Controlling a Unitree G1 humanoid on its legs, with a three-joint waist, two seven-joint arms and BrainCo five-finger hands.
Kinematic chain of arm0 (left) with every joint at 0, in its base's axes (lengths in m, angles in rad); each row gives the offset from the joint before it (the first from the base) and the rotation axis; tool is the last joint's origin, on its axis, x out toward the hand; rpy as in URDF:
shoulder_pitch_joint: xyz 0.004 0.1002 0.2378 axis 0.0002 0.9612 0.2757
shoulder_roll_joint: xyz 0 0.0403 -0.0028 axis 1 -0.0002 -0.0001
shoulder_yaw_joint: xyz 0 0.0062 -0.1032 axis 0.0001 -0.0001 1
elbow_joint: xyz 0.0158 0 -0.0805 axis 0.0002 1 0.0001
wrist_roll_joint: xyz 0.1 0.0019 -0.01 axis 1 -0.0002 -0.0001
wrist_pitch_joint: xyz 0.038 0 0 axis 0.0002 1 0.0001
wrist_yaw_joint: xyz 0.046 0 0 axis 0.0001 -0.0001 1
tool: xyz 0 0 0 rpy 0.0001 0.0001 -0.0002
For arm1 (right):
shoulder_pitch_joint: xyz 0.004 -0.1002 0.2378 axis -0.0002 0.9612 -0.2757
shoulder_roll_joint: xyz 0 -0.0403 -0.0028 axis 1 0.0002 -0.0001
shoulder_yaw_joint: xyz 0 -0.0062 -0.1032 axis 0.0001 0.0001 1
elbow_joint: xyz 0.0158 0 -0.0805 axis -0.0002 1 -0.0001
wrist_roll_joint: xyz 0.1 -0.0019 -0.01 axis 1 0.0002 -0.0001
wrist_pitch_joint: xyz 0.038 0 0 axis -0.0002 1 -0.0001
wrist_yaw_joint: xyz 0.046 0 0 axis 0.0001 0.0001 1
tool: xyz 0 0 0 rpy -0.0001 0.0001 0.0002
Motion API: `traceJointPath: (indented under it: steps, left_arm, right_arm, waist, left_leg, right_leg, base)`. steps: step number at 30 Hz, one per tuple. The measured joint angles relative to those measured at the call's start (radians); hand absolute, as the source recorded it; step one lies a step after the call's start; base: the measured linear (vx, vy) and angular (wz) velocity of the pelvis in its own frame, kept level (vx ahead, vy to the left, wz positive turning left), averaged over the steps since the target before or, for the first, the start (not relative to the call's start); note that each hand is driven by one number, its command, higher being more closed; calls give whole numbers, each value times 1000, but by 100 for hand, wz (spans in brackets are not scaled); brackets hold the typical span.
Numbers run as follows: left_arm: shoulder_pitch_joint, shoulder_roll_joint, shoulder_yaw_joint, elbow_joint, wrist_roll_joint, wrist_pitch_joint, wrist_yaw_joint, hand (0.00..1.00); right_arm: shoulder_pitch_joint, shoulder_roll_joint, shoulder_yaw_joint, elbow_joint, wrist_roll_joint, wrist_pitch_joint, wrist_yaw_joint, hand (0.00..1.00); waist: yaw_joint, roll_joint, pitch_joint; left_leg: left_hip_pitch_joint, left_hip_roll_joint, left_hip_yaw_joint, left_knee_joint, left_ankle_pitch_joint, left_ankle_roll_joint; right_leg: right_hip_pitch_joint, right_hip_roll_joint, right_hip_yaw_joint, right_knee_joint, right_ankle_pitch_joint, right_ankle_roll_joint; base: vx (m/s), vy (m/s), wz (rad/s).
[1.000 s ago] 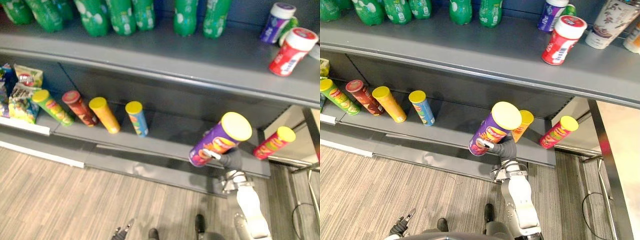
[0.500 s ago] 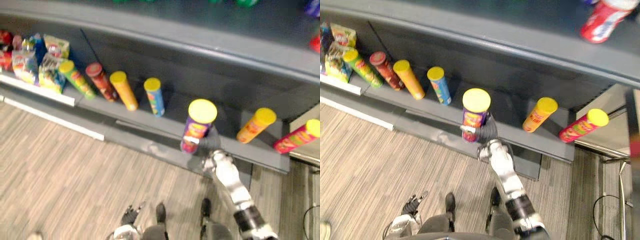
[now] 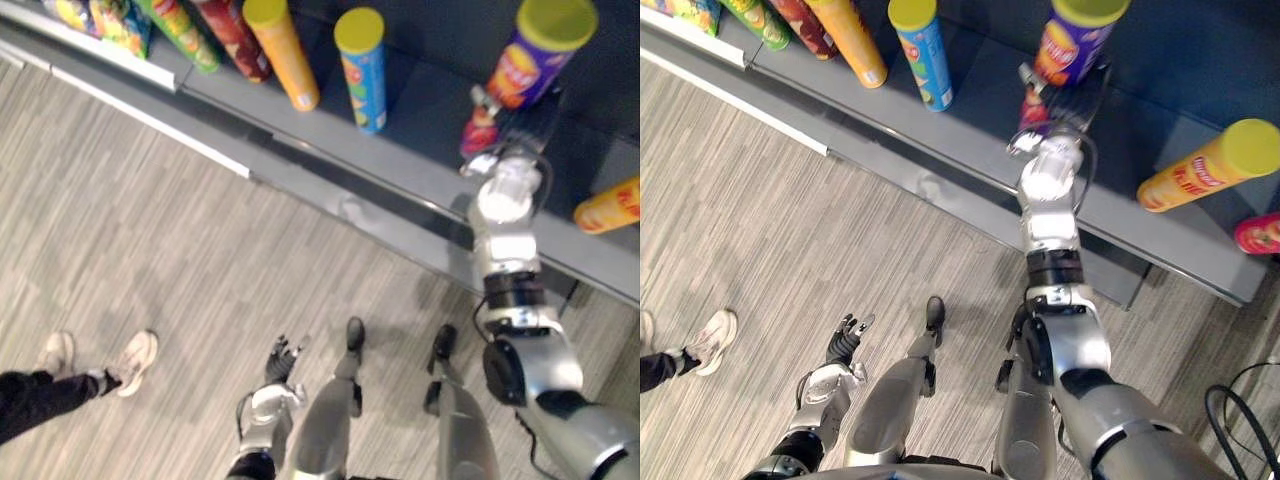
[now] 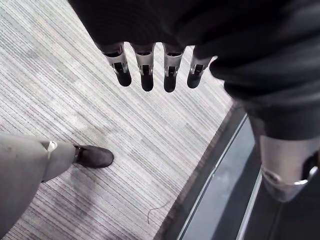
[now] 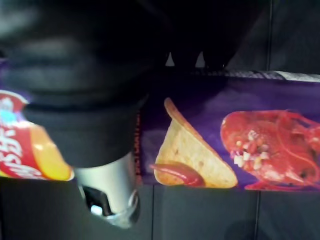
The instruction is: Put the gum and the chips on the shelf.
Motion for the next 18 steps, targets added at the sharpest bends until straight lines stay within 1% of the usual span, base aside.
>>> traceJointPath:
  steps: [1, 4, 8, 10, 12, 14, 15, 18]
  left_arm:
    - [-4, 0, -1, 2, 0, -1, 3, 0]
    - [-17, 0, -2, 10, -1, -3, 15, 0]
    - [-37, -5, 3, 32, -39, -4, 18, 0]
    - [-43, -8, 12, 32, -39, -4, 19, 0]
    - [-48, -15, 26, 25, -40, -4, 20, 0]
    - [-54, -28, 38, 20, -41, -4, 20, 0]
    - [-63, -45, 56, 20, -42, -4, 20, 0]
    - [-66, -71, 63, -10, -43, -4, 19, 0]
  right_arm:
    - [-14, -7, -6, 5, 0, 0, -12, 100]
    - [-55, -29, -29, 33, 1, 2, -37, 100]
    - [-71, -30, -60, 33, 11, 2, -58, 100]
    - [-77, -33, -68, 29, 12, 2, -66, 100]
    - [-79, -26, -68, 15, 12, 2, -71, 100]
    - [-79, -16, -68, -14, 12, 2, -72, 100]
    - [-79, -7, -64, -42, 12, 2, -73, 100]
    - [-70, 18, -60, -92, 12, 2, -74, 100]
  waist:
    - [8, 8, 4]
    - [13, 26, 13]
    - [23, 30, 14]
    - [36, 31, 15]
    - [36, 31, 15]
    - [37, 32, 15]
    - [37, 33, 16]
    - [35, 34, 16]
  left_leg:
    - [-8, 0, 0, 0, 6, 6]
    - [-42, 0, -3, -1, 15, 5]
    - [-82, -1, 0, -1, 20, 3]
    - [-95, -1, 7, -1, 21, 2]
    - [-113, -2, 7, -2, 24, -3]
    - [-126, -2, 10, -4, 23, -9]
    - [-137, 1, 28, -4, 24, -11]
    - [-160, 17, 99, 10, 27, -13]
  right_leg:
    - [-9, 0, 0, 2, 0, 0]
    - [-48, -2, -2, 14, -1, -3]
    - [-102, -6, 1, 41, -8, -11]
    - [-132, -9, 8, 66, -15, -20]
    - [-171, -18, 9, 115, -40, -25]
    - [-199, -23, 11, 145, -52, -28]
    - [-219, -27, 12, 165, -61, -31]
    - [-253, -37, 12, 208, -79, -35]
  base:
    - [0, 0, 0]
    - [0, -8, 1]
    - [2, -6, -1]
    - [-4, -31, -7]
    - [-17, -43, 2]
    - [-25, -43, 4]
    - [-27, -39, 4]
    - [-30, -46, 6]
